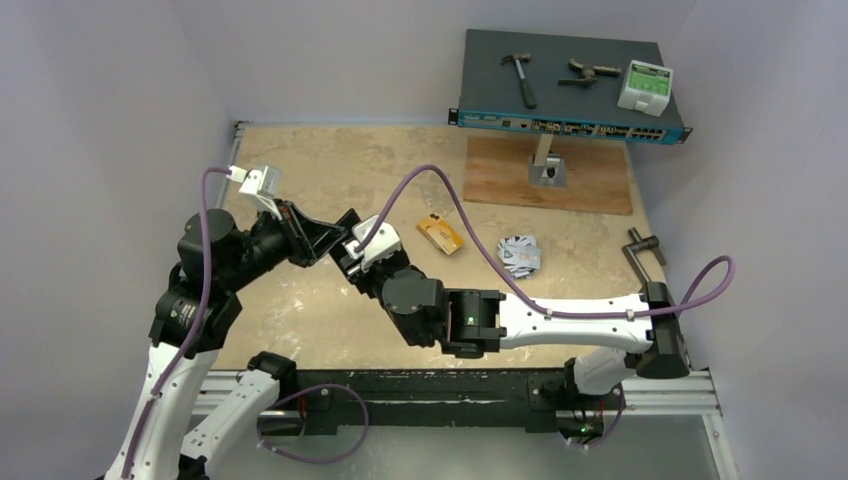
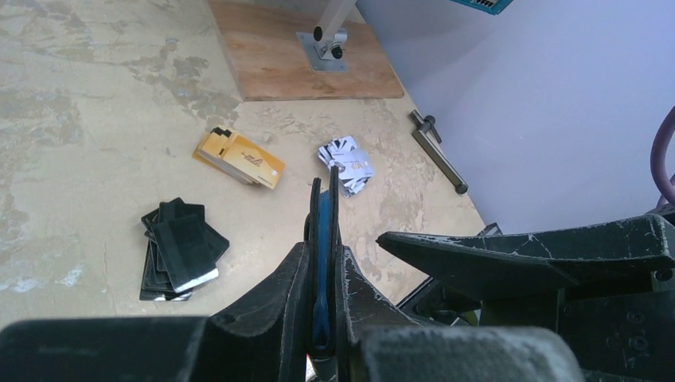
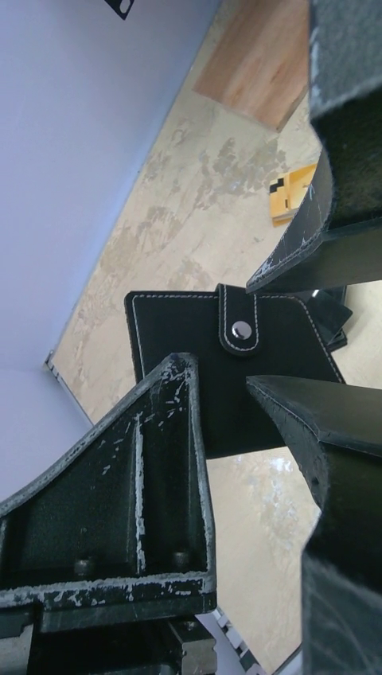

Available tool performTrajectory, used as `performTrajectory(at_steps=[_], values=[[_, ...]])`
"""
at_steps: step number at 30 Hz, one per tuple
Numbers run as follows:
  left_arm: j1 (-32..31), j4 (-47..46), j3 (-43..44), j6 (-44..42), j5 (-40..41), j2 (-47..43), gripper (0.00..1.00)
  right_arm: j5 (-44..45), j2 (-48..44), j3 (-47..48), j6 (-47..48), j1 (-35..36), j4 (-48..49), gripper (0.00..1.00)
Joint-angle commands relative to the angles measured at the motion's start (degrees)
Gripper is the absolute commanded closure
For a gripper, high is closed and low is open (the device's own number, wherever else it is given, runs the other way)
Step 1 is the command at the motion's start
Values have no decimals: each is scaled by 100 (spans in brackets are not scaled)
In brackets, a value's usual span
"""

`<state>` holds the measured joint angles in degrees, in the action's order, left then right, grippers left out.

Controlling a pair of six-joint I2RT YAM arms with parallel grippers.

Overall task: Put the credit cards into the card holder
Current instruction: Open the card holder at the center of the board.

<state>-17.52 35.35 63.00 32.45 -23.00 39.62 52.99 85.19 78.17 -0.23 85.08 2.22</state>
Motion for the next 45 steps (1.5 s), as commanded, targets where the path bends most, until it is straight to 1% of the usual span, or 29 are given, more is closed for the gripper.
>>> performTrajectory(at_steps=[1, 5, 12, 19, 21, 23, 26, 38, 42, 43, 44, 45], values=[[81, -242, 232, 199, -227, 18, 100, -10, 204, 339, 294, 19, 287, 59], [104, -227, 294, 213, -266, 26, 100, 99, 311, 324, 261, 18, 249, 59], [155, -211, 352, 308, -374, 29, 100, 571, 504, 326, 475, 13, 294, 64], [181, -188, 319, 367, -499, 10, 100, 922, 665, 286, 737, 17, 714, 80], [181, -187, 274, 384, -532, -5, 100, 1037, 617, 289, 845, 18, 820, 87], [179, -185, 257, 394, -538, -6, 100, 1047, 517, 201, 862, 18, 953, 100], [195, -189, 256, 394, -530, -13, 100, 974, 273, -39, 835, 18, 1168, 100], [223, -130, 230, 385, -500, -73, 100, 1234, -612, -867, 764, -11, 1824, 100], [239, -114, 270, 379, -454, -55, 100, 1131, -729, -968, 800, 1, 1601, 100], [245, -123, 297, 369, -456, -44, 100, 966, -790, -1034, 782, 23, 1511, 98], [256, -125, 320, 368, -458, -26, 100, 798, -845, -1146, 775, 64, 1497, 90], [258, -149, 344, 380, -473, -10, 100, 637, -953, -1293, 846, 108, 1609, 84]])
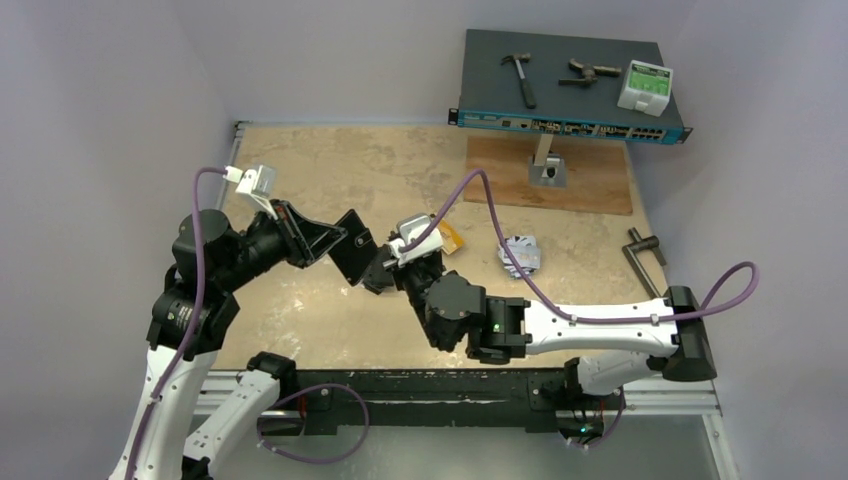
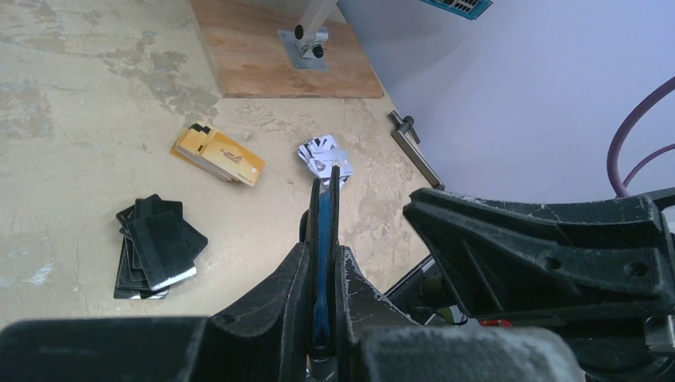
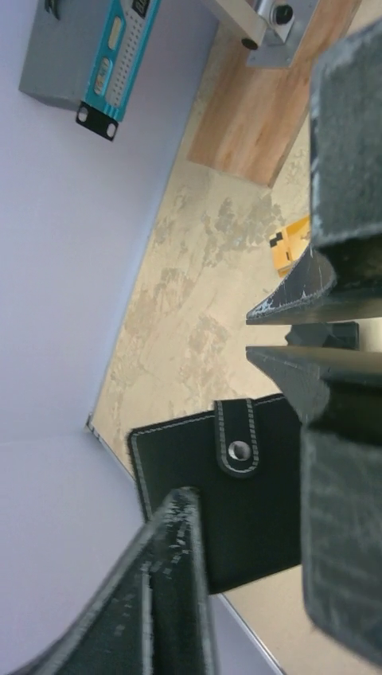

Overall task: Put the credit cards into the card holder
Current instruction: Open the card holder at the center of the board.

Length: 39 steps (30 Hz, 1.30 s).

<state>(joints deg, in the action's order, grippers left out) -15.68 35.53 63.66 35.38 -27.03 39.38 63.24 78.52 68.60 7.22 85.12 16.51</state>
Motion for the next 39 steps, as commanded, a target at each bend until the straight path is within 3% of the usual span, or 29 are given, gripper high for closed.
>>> performTrajectory(at_steps=[1, 5, 9, 14, 26, 34, 39], values=[[78, -180, 294, 110, -81, 32, 100, -482, -341, -461, 197, 152, 357, 81], [91, -248, 284, 171, -71, 44, 100, -913, -408, -711, 575, 198, 945, 68], [126, -277, 230, 171, -62, 33, 100, -1291, -403, -1125, 1300, 207, 2259, 53], [127, -289, 217, 188, -80, 48, 100, -1286, -166, -895, 1304, 223, 1966, 45], [127, -371, 173, 294, -151, 19, 100, -776, 720, -541, 2560, 234, 3327, 44], [135, -331, 156, 303, -206, -17, 100, -374, 1227, -464, 3815, 250, 4897, 50], [141, -316, 197, 308, -236, -26, 100, -309, 1488, -357, 4333, 259, 5333, 51]])
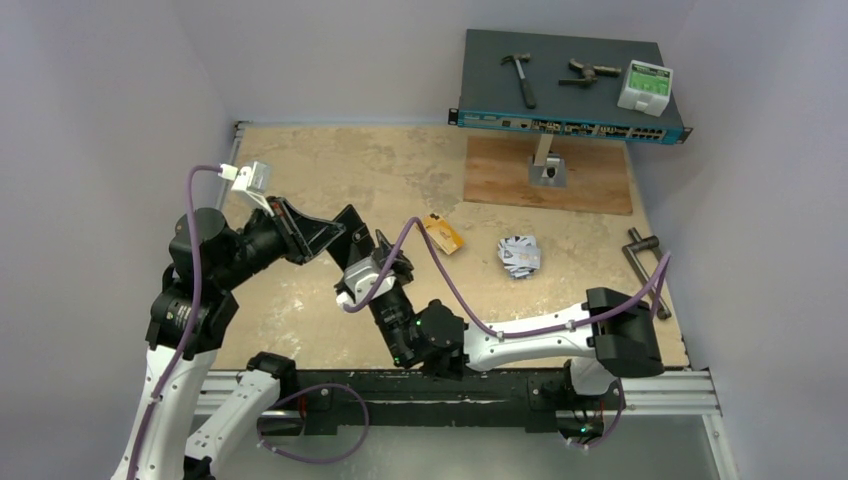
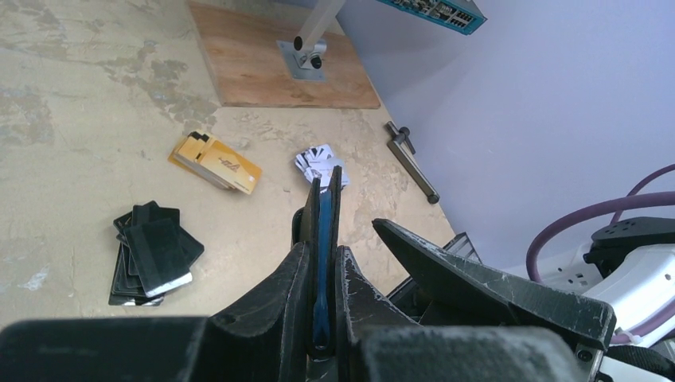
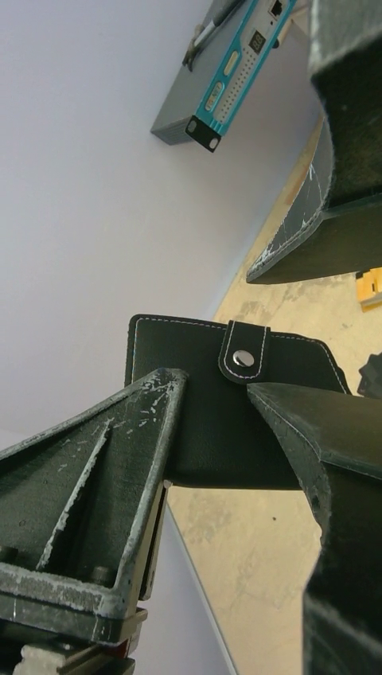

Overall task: Put the credit cards into the card holder
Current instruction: Open the card holder at the center of the board.

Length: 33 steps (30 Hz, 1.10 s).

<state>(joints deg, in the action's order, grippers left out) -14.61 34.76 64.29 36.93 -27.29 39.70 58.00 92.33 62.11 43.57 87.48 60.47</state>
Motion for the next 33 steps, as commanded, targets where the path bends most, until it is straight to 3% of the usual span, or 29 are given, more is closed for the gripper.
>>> performTrajectory(at_steps=[1, 4, 14, 22, 28, 31, 33], values=[[37, -232, 144, 156, -227, -59, 100, 239, 143, 293, 790, 28, 1047, 53], [37, -222, 170, 168, -249, -59, 100, 357, 248, 340, 946, 23, 1171, 59], [75, -176, 344, 168, -268, -42, 100, 628, 333, 288, 1259, -35, 1647, 100], [106, -134, 387, 131, -246, -54, 100, 728, -285, -177, 180, -160, 796, 100], [123, -136, 393, 135, -250, -53, 100, 726, -538, -394, -122, -237, 695, 100], [125, -165, 389, 139, -243, -33, 100, 255, -964, -473, -1162, -223, -602, 99], [125, -181, 391, 140, -246, -24, 100, -207, -1331, -527, -1816, -223, -1386, 79]])
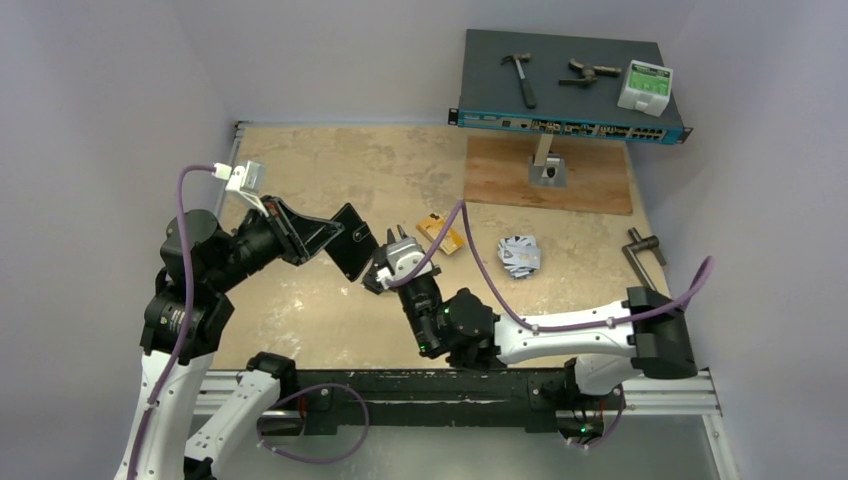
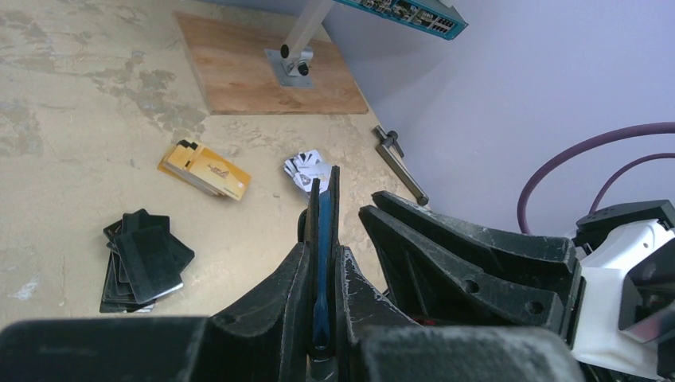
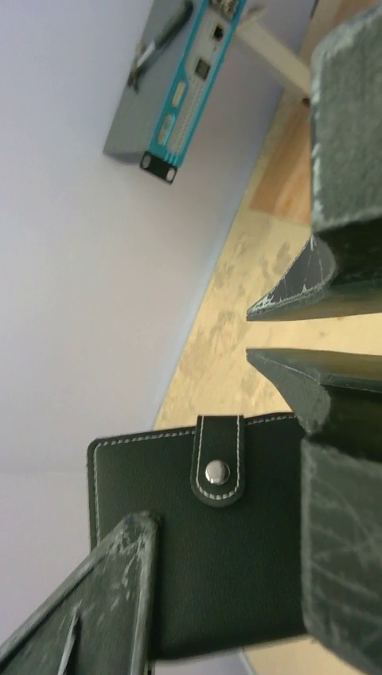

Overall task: Put the credit cards into the card holder
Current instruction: Open the card holder at the center of the board.

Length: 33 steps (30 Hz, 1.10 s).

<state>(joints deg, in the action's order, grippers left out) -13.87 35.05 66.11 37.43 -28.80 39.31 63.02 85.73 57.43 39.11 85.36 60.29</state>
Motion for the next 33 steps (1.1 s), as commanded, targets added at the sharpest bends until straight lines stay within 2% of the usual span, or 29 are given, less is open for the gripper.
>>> performTrajectory(at_steps=[1, 3, 6, 10, 22, 28, 33], values=[[55, -221, 210, 90, -99, 24, 100, -860, -743, -135, -1394, -6, -1328, 73], [60, -236, 190, 93, -92, 25, 100, -1016, -793, -319, -1160, 14, -878, 64], [60, -265, 144, 106, -76, 17, 100, -1373, -747, -457, -793, 36, -384, 59], [77, -271, 163, 115, -81, 23, 100, -1526, -519, -455, -332, 81, 106, 59], [77, -305, 112, 154, -105, 11, 100, -1708, -215, -248, -109, 218, 81, 57], [77, -300, 133, 169, -126, 10, 100, -1506, 356, 52, 759, 218, 849, 55], [80, -267, 177, 186, -167, 1, 100, -1396, 661, 266, 1133, 218, 1364, 55]])
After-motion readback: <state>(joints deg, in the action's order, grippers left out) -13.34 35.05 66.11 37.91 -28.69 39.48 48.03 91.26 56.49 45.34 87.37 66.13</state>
